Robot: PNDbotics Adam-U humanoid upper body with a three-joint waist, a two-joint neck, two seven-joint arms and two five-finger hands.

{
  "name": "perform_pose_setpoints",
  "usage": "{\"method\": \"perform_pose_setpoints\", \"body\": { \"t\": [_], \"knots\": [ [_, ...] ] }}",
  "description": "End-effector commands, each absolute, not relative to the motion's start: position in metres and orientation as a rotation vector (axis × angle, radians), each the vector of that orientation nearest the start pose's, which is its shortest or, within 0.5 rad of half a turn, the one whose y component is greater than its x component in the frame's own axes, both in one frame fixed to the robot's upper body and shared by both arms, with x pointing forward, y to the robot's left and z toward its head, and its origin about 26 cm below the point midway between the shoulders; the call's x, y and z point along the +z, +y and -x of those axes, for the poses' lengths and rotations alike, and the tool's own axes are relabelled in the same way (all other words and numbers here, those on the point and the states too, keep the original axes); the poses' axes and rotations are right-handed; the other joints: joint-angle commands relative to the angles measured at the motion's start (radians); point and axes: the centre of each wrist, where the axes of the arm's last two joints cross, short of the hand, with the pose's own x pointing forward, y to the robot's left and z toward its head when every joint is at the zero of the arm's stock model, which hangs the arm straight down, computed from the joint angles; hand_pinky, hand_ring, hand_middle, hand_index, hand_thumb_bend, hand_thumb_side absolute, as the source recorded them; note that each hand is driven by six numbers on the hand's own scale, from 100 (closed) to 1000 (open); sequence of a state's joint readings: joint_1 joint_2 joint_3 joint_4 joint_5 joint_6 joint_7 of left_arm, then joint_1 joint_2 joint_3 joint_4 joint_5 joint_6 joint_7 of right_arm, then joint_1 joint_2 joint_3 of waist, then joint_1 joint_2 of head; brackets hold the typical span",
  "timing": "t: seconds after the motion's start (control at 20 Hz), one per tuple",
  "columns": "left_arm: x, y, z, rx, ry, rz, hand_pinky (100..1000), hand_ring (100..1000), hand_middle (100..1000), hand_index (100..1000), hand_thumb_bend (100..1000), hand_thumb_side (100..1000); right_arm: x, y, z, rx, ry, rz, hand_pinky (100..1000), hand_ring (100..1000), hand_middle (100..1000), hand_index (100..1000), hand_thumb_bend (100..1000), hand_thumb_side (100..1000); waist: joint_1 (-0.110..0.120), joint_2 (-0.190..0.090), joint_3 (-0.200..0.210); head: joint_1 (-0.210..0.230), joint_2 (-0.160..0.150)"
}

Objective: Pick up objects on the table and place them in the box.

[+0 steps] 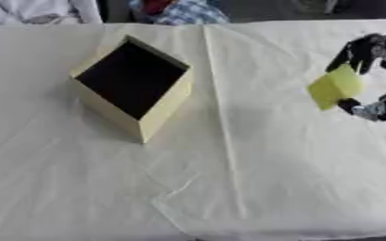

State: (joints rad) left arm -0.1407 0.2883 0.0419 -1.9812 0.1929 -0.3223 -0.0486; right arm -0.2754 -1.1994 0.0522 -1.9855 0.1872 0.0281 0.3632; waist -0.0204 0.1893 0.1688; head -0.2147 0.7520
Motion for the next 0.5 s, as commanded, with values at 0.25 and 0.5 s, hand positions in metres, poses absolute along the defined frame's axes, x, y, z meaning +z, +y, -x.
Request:
{"method": "perform_pose_setpoints", "body": {
  "t": [0.25,0.5],
  "knots": [
    [0.165,0.274,-0.286,-0.254,-2.473,0.102,722,795,860,689,100,740,0.345,-0.307,-0.282,1.571,-1.671,0.847,576,619,524,601,100,100,-0.004,0.003,0.028,-0.042,-0.032],
    [0.170,0.269,-0.289,-0.256,-2.485,0.136,722,795,860,689,100,740,0.361,-0.285,-0.289,1.587,-1.705,0.854,582,622,526,605,100,100,-0.008,0.014,0.050,-0.062,-0.043]
  ]
}}
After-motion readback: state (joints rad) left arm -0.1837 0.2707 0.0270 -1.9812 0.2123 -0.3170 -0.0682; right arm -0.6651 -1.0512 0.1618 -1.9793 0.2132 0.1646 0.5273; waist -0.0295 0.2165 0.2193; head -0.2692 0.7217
